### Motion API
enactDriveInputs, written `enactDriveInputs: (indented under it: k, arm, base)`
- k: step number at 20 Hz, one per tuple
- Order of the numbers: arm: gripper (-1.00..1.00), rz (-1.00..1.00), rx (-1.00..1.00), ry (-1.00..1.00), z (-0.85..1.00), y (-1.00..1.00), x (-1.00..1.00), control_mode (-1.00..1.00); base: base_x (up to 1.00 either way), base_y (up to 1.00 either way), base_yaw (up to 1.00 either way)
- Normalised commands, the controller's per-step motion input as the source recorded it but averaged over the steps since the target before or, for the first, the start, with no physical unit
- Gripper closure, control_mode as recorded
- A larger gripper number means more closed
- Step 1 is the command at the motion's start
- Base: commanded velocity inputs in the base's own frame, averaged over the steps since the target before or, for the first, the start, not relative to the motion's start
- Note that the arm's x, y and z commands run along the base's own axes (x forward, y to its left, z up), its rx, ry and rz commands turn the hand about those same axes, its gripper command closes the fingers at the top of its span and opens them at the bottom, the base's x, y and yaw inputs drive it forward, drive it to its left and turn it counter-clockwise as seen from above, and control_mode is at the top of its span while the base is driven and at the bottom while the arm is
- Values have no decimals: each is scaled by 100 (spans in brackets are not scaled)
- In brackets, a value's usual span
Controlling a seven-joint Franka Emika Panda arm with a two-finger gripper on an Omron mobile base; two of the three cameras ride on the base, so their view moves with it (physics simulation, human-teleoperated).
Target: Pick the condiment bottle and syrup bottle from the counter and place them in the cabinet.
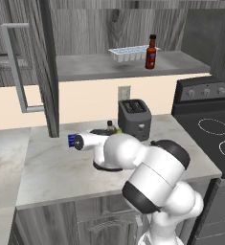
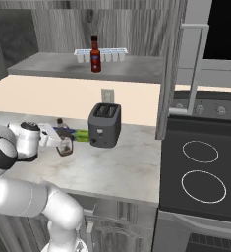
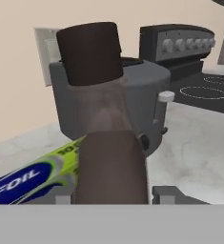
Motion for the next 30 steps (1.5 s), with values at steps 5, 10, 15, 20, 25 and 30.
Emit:
enactDriveInputs:
  k: [5,10,15,20,25,30]
  arm:
    - [100,0,0,-9,46,0,-46,-100]
    - [100,3,0,-10,73,0,-53,-100]
    - [100,12,0,-2,66,-7,-39,-100]
    - [100,19,0,0,44,-20,-46,-100]
    - [100,26,0,0,30,-25,-62,-100]
    - [100,27,2,0,36,-21,-57,-100]
  base:
    - [0,0,0]
    - [0,0,0]
    - [0,0,0]
    - [0,0,0]
    - [0,0,0]
    - [0,0,0]
